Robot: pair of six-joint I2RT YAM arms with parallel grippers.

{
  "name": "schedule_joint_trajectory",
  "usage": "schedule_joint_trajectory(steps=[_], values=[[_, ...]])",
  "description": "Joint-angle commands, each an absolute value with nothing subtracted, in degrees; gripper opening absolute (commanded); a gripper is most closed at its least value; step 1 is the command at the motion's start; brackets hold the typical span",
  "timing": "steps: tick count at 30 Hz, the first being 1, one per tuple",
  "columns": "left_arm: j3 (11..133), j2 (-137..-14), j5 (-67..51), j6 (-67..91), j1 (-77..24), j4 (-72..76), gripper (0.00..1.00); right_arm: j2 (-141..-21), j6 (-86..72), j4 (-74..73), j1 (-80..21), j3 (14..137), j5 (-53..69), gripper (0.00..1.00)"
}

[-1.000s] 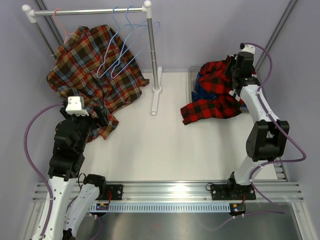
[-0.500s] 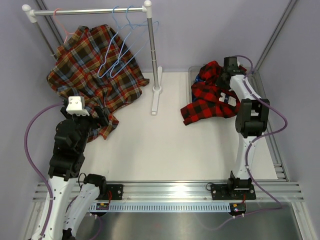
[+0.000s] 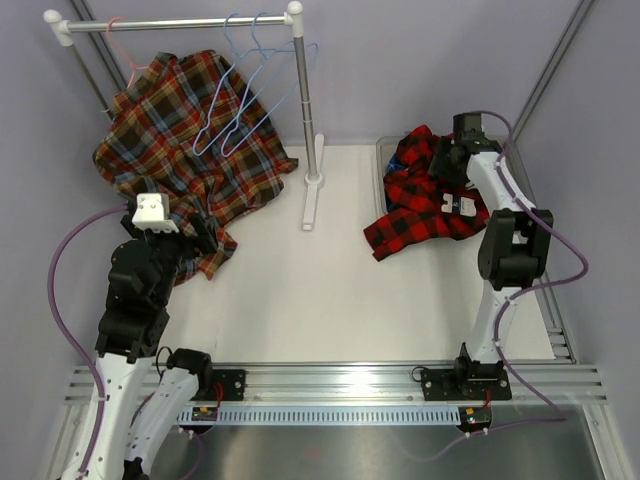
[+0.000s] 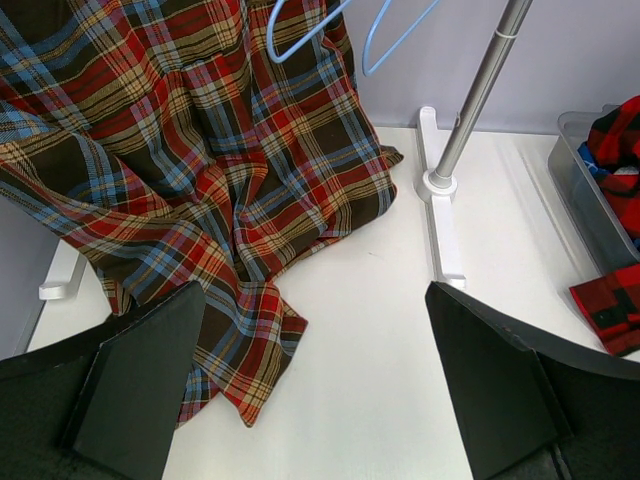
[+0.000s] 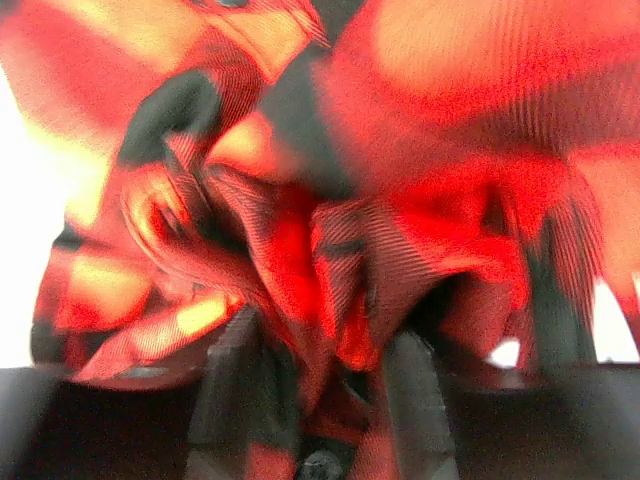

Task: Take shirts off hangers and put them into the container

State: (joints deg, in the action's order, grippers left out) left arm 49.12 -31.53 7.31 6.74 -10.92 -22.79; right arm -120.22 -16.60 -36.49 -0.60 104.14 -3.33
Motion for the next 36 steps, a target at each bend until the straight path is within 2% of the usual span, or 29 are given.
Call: schedule_joint_trajectory(steps=[1,2,3,4,7,10,18,23,28,31,36], values=[[48.9,-30.8,6.8,7.2,-11.2,-19.7,0.99,-106.2,-13.3,-35.3,-1.3,103.0,-2.6,0.62],[48.7,-30.7,6.8,7.2,-11.2,-19.7,0.99,-102.8,-12.5,-34.3,-1.7,101.9,-3.6,0.71],[48.8,-30.7,6.8,7.2,-11.2,-19.7,0.99,-101.3,-12.0,-33.8,-2.2,101.2,-4.2,0.71],[48.9,-30.6,6.8,7.1,-11.2,-19.7,0.99,-99.7,-11.6,-33.4,-2.7,100.4,-4.7,0.76],[48.7,-30.4,6.9,7.0,-11.3,-19.8,0.99,-93.9,-11.7,-32.3,-5.4,96.3,-7.1,0.83],[48.7,-30.2,7.0,7.0,-11.3,-19.7,0.99,-86.8,-14.3,-29.2,-7.5,88.0,-8.6,0.84],[48.7,-30.0,7.0,7.1,-11.4,-19.7,0.99,-64.3,-30.0,-7.1,-14.8,47.6,-4.7,0.85],[48.7,-30.2,7.1,7.1,-11.5,-19.7,0.99,-57.8,-37.3,7.3,-15.1,30.0,-1.1,0.86],[48.6,-30.7,7.3,7.1,-11.5,-19.7,0.99,-63.4,-41.7,19.6,-15.1,24.2,0.1,0.87],[48.5,-30.8,7.5,6.9,-11.5,-19.7,0.99,-73.3,-43.6,30.4,-15.1,23.4,2.8,0.87],[48.4,-30.9,8.0,6.9,-11.6,-19.7,0.99,-83.2,-45.9,41.8,-15.1,22.5,4.7,0.86]])
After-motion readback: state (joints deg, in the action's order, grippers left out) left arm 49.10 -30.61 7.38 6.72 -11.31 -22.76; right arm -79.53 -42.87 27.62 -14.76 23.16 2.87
